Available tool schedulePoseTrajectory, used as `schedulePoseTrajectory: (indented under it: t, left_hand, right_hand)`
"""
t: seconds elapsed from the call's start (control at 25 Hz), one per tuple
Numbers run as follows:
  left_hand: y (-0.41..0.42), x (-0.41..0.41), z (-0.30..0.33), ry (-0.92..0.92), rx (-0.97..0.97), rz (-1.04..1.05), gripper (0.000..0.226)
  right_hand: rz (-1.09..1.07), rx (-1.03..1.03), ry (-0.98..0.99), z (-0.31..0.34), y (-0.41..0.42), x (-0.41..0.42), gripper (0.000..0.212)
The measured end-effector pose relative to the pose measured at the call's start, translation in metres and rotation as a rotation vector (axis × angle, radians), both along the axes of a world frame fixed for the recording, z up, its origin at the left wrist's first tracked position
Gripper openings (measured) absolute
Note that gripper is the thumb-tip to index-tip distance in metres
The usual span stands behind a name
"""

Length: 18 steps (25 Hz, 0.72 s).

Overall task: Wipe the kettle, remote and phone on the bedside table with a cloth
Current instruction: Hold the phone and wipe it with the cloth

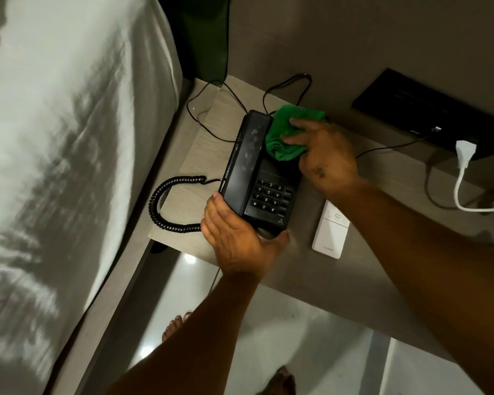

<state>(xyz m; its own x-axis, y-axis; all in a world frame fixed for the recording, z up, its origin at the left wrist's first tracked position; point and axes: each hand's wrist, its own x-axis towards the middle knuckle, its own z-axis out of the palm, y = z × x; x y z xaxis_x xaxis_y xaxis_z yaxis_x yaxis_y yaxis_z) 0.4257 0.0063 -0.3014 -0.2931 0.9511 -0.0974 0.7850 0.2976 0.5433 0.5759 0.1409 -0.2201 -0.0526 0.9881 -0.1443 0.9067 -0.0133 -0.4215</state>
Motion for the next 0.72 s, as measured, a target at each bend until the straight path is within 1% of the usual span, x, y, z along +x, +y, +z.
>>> schedulePoseTrajectory:
  t: [0.08,0.12,0.2,0.24,0.28,0.36,0.4,0.48,0.56,0.64,0.72]
  left_hand:
    - [0.000,0.000,0.001,-0.012,-0.002,0.003,0.143]
    - [0.000,0.000,0.002,-0.024,-0.004,0.004,0.143]
    - [0.001,0.001,0.003,-0.038,0.001,0.012,0.141]
    - [0.001,0.001,0.003,-0.039,0.003,0.019,0.137]
    - [0.001,0.001,0.002,-0.036,0.011,0.024,0.131]
    - [0.000,0.002,0.002,-0.029,0.031,0.024,0.120]
    - [0.000,0.003,0.002,-0.027,0.028,0.020,0.121]
    - [0.000,0.002,0.004,-0.022,0.003,0.016,0.131]
    - [0.000,0.001,0.005,-0.011,-0.011,0.012,0.142]
    - [0.000,0.000,0.004,-0.004,-0.027,-0.003,0.145]
    - [0.000,-0.001,0.002,-0.003,-0.028,-0.015,0.145]
  right_hand:
    - [0.045,0.018,-0.014,0.001,-0.033,-0.011,0.060]
    - [0.115,0.018,-0.022,0.002,-0.055,-0.014,0.057]
    - [0.280,0.009,-0.015,0.005,-0.093,-0.015,0.045]
    - [0.325,-0.002,-0.015,0.005,-0.102,-0.013,0.039]
    - [0.327,-0.032,-0.021,0.006,-0.103,-0.011,0.038]
    - [0.255,-0.055,-0.045,0.007,-0.096,-0.014,0.042]
    - [0.215,-0.026,-0.080,0.006,-0.092,-0.020,0.046]
    - [0.162,0.022,-0.153,0.000,-0.085,-0.033,0.050]
    - [0.093,0.052,-0.182,-0.006,-0.069,-0.035,0.049]
    - [-0.010,0.074,-0.188,-0.005,-0.045,-0.033,0.050]
    - [-0.078,0.035,-0.211,0.000,-0.018,-0.033,0.055]
